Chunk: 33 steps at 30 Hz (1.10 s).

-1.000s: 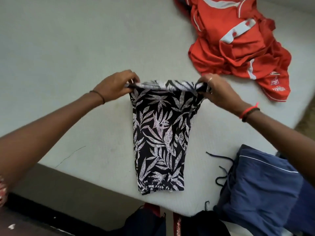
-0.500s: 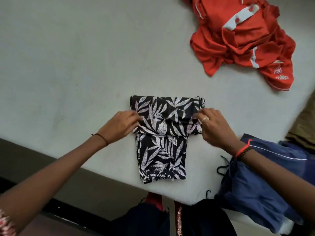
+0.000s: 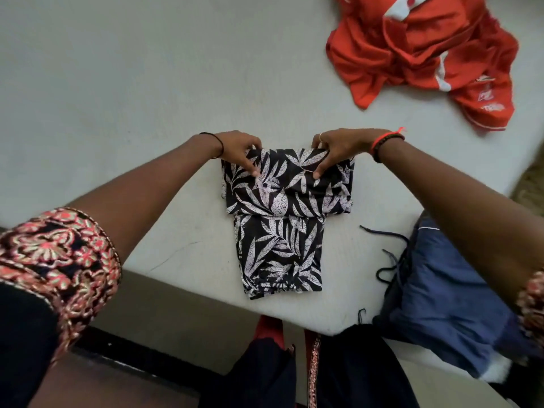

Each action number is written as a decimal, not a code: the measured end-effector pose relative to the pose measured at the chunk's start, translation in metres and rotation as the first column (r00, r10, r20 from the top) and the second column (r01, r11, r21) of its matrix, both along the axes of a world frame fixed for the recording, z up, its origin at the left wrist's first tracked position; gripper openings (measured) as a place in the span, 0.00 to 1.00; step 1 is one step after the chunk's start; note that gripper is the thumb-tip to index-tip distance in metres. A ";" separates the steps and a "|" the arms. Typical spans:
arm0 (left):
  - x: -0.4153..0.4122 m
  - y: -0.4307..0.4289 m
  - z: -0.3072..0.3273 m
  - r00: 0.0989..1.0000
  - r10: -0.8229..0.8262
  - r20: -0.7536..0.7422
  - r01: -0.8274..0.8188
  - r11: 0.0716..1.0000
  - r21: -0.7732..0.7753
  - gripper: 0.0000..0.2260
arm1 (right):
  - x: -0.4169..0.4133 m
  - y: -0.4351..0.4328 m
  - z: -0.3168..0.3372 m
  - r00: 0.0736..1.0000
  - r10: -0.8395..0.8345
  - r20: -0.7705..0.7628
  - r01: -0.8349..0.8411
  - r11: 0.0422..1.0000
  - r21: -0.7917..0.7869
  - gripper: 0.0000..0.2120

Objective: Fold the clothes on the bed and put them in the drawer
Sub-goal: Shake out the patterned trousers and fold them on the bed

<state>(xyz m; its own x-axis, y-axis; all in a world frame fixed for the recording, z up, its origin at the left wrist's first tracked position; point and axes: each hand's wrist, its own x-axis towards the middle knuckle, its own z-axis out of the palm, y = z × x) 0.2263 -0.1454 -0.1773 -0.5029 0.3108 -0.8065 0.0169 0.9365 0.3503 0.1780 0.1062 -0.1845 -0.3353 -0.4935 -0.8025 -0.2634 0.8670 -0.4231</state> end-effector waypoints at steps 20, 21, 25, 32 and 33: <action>-0.052 -0.005 0.043 0.820 -0.048 -0.570 0.053 0.999 -0.008 0.14 | -0.040 0.044 0.044 0.868 -0.335 -0.366 0.257 0.935 -0.246 0.16; -0.045 -0.006 0.047 0.764 -0.051 -0.644 0.067 0.998 0.001 0.16 | -0.034 0.044 0.049 0.838 -0.335 -0.431 0.237 0.935 -0.266 0.16; 0.021 -0.014 0.053 0.544 -0.074 -0.836 0.232 0.970 0.065 0.11 | 0.033 0.049 0.053 0.750 -0.337 -0.569 0.145 0.923 -0.356 0.13; 0.181 -0.018 0.014 0.617 -0.130 -0.776 0.251 0.967 0.037 0.22 | 0.183 0.070 0.027 0.623 -0.188 -0.759 -0.110 0.940 -0.323 0.20; 0.199 -0.019 0.007 0.660 -0.155 -0.735 0.248 0.969 0.018 0.26 | 0.199 0.073 0.021 0.654 -0.137 -0.744 -0.110 0.956 -0.273 0.24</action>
